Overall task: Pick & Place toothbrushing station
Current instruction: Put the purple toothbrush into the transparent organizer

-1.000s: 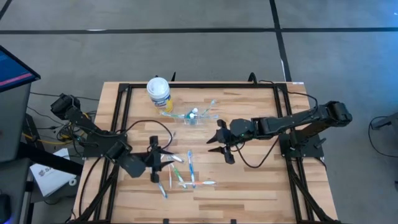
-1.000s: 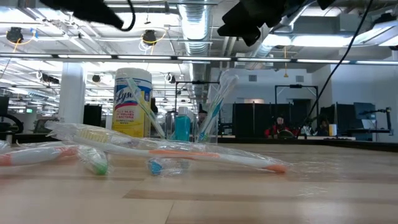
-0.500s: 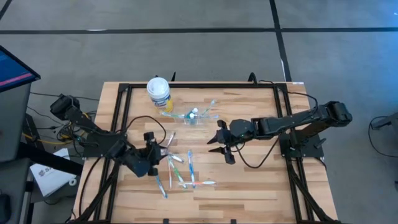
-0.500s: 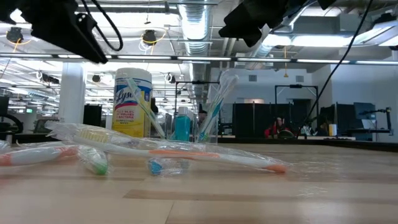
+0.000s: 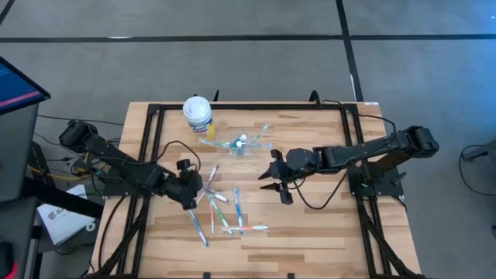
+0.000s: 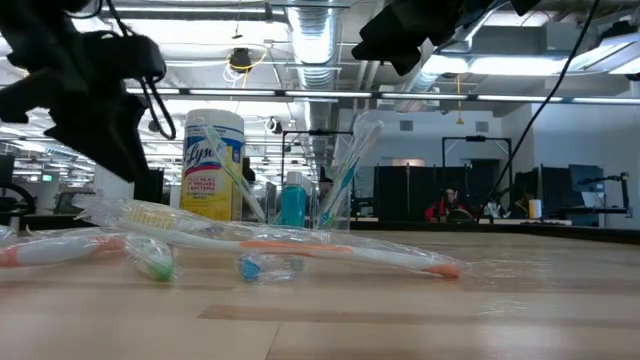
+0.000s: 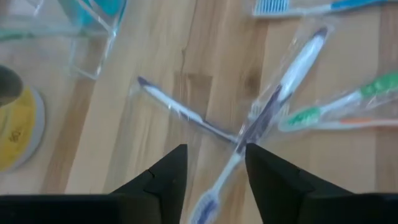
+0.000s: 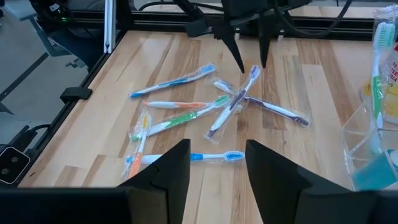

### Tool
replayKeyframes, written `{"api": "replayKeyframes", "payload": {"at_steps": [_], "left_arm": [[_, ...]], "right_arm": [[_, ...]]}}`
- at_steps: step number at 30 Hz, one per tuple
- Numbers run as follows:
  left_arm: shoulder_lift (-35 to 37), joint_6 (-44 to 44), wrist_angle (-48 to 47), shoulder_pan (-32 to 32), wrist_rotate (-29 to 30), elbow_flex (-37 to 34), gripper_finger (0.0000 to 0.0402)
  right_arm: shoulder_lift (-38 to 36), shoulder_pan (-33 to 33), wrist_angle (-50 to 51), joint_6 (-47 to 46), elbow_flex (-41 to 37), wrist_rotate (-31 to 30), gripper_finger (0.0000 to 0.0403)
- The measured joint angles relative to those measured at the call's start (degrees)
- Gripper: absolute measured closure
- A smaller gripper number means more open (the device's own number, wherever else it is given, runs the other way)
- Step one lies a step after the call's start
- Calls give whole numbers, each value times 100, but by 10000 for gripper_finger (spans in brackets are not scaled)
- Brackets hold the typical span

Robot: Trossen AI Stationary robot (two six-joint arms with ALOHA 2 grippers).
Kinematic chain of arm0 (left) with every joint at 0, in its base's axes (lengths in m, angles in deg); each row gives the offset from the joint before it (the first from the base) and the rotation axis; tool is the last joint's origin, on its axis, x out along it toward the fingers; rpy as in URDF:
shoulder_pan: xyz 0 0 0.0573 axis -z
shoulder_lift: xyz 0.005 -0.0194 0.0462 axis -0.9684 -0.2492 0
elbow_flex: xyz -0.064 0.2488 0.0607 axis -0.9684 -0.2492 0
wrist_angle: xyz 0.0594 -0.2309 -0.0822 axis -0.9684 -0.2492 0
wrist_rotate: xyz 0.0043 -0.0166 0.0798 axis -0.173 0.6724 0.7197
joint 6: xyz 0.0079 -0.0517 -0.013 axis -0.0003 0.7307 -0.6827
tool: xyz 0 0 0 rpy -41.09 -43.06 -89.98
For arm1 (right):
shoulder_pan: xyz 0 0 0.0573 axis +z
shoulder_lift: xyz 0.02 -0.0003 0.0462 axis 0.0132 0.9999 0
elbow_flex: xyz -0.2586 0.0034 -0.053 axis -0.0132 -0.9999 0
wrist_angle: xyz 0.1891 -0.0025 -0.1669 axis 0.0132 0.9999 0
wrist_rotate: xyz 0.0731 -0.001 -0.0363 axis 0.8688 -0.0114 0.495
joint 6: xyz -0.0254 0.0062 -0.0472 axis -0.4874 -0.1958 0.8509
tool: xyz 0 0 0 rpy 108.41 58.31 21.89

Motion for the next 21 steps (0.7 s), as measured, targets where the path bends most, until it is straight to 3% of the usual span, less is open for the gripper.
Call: {"api": "replayKeyframes", "payload": {"at_steps": [11,21], "left_arm": [[0,-3,7,-51,-100,-466,184],[0,-16,151,-49,-337,-821,185]], "right_arm": [[2,0,0,16,0,0,260],[2,-2,0,22,0,0,266]]}}
